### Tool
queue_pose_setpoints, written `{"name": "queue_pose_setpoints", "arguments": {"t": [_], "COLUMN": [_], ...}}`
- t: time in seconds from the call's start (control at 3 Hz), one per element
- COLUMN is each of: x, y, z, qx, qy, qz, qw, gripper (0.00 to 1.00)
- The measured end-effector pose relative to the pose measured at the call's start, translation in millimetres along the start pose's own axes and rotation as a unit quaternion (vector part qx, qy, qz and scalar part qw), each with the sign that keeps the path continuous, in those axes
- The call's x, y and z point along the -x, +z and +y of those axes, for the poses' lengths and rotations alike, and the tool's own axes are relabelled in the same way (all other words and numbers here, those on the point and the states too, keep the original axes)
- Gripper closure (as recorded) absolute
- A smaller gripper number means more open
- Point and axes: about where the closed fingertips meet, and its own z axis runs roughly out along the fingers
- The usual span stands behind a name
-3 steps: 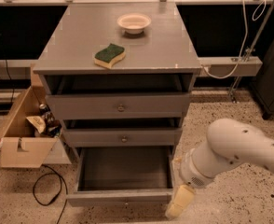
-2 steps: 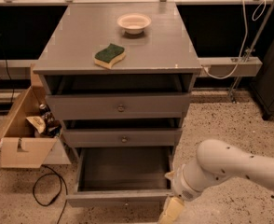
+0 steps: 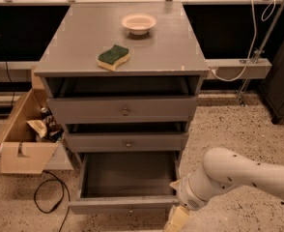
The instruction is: Close bottom drawer
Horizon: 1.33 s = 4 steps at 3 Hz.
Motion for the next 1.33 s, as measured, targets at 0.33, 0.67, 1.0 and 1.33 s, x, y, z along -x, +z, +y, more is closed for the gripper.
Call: {"name": "queue_pose_setpoints", "arguments": {"t": [0.33, 0.67, 1.0, 1.33], "x": [-9, -28, -53, -74], "y": [16, 72, 133, 181], "z": [-12, -42, -72, -90], "qx": [0.006, 0.010, 0.012, 0.013], "qy": [-0.003, -0.035, -0.066, -0.090], "qz": [-0.008, 0.006, 0.025, 0.046], "qw": [0.9999, 0.9993, 0.9974, 0.9948], "gripper": [0.00, 0.00, 0.00, 0.18]}}
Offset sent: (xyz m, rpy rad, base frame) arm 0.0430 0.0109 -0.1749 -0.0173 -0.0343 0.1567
